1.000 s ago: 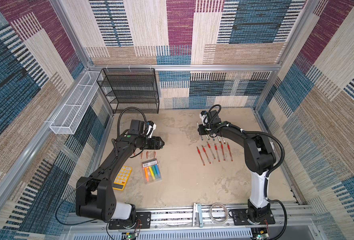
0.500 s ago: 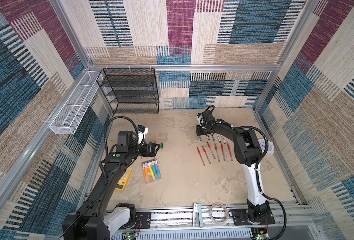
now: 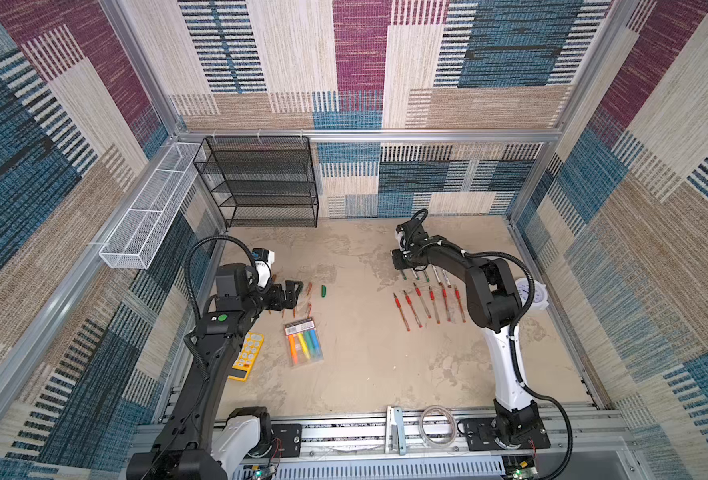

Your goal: Open the pen caps

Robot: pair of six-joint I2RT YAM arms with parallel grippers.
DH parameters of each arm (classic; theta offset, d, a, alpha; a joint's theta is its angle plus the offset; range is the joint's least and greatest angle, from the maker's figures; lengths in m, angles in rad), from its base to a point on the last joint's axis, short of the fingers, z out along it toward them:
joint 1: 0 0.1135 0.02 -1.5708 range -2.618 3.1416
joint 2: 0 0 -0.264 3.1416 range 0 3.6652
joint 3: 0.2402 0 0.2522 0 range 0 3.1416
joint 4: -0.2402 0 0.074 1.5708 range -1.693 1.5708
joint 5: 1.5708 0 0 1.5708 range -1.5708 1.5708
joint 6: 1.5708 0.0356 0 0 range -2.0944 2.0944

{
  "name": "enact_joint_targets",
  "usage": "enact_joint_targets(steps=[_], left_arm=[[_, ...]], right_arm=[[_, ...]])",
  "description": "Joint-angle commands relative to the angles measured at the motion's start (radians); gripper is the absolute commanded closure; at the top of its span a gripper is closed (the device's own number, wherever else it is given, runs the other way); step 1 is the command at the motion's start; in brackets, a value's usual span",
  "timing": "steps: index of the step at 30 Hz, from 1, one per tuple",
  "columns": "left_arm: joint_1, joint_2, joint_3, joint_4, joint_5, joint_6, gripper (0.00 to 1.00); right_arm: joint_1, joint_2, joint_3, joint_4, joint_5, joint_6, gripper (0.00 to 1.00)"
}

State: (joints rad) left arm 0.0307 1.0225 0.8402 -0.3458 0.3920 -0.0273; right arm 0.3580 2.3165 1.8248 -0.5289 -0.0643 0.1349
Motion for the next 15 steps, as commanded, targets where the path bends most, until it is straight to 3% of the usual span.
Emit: enact_joint_targets(steps=[1, 7, 11, 15], left_arm=[[0.006, 0.005, 0.020, 0.009, -0.036, 0.013, 0.00], [0.005, 0.038, 0.011, 0.071, -0.119, 0.055, 0.00], [0.006, 0.066, -0.112, 0.264, -0.157, 0.111, 0.00], [0.006, 0.098, -0.263, 0.534, -0.211, 0.145, 0.01]], right_arm=[[-0.001, -0.028, 0.027, -0.047, 0.004, 0.012, 0.75], [-0.001, -0.158, 0.026, -0.042, -0.007, 0.012, 0.68], [-0.001, -0.297, -0.064, 0.015, 0.022, -0.006, 0.64], [-0.004, -0.471, -0.269, 0.159, 0.064, -0.028, 0.50]])
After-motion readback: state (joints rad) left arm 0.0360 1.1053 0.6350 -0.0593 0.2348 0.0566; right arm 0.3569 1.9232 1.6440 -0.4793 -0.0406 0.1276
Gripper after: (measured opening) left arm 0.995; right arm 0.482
